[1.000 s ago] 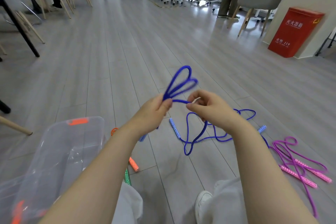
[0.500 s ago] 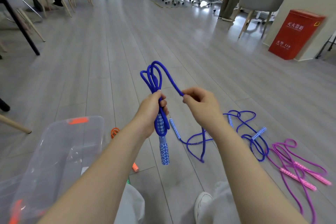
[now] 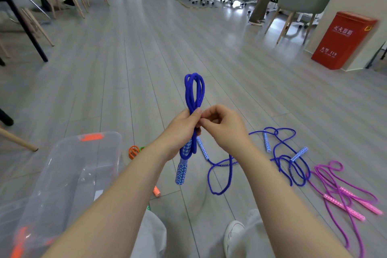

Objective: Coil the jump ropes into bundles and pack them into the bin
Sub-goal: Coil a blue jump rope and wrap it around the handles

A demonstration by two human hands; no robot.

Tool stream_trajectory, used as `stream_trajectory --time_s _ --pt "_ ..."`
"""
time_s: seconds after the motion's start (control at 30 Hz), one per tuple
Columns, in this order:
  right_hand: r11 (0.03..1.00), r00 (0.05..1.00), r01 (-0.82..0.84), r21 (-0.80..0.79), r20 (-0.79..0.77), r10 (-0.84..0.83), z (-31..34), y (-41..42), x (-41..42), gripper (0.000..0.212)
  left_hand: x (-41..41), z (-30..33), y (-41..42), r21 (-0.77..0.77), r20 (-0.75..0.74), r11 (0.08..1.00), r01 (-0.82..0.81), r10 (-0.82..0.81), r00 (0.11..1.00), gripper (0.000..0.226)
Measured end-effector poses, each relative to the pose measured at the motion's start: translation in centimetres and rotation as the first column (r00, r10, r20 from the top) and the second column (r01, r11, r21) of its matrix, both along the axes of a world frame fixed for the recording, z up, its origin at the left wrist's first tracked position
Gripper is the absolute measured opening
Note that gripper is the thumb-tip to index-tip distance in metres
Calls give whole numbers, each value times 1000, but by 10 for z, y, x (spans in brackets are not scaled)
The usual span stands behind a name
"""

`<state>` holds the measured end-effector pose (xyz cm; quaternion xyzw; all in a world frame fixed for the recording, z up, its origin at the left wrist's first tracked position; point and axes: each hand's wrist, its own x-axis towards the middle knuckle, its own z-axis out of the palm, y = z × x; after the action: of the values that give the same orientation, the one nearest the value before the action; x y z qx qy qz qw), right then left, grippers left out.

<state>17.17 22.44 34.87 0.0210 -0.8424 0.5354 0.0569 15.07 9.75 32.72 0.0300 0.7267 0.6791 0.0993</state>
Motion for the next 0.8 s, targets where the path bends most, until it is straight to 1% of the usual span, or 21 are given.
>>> stream_trajectory --time_s 0.13,0.2,0.23,0.27,0.33,0.37,0.4,0.43,0.47,0.53,0.6,0.7,0.8 --pt "992 998 -16 122 67 7 2 7 -2 2 -3 2 -3 42 -14 994 -102 103 995 27" --pt "985 995 -31 172 100 13 4 14 -2 6 -10 4 -8 75 -20 967 -243 245 969 27" --pt "984 993 -35 177 117 15 5 20 -2 6 -16 4 -12 83 -25 933 -350 353 935 27" --pt "984 991 -36 174 134 13 7 26 -3 5 -20 5 -18 100 -23 877 -470 474 880 28" --pt "989 989 -6 149 149 -16 10 40 -3 5 -29 7 -36 153 11 723 -674 680 733 30" --pt "991 989 32 131 139 -50 11 47 -3 5 -31 8 -46 188 39 654 -732 740 671 30" --pt "991 988 78 109 124 -92 13 55 -4 6 -32 8 -54 227 72 608 -761 769 636 29" --pt "989 986 120 82 109 -128 14 62 -4 6 -32 8 -59 254 98 591 -765 771 629 28" --pt "987 983 149 60 101 -155 16 67 -3 7 -31 9 -60 267 112 601 -754 758 643 27" --pt "985 981 168 43 95 -171 19 71 -3 10 -28 9 -55 232 86 669 -706 709 700 26" --pt "989 984 145 30 98 -147 20 67 -1 12 -25 9 -46 160 12 740 -653 660 751 24" --pt "995 991 97 23 86 -99 20 57 2 11 -21 9 -36 70 -96 820 -568 572 815 21" --pt "997 994 52 58 93 -57 20 48 3 12 -16 9 -29 63 -121 889 -453 457 881 20"
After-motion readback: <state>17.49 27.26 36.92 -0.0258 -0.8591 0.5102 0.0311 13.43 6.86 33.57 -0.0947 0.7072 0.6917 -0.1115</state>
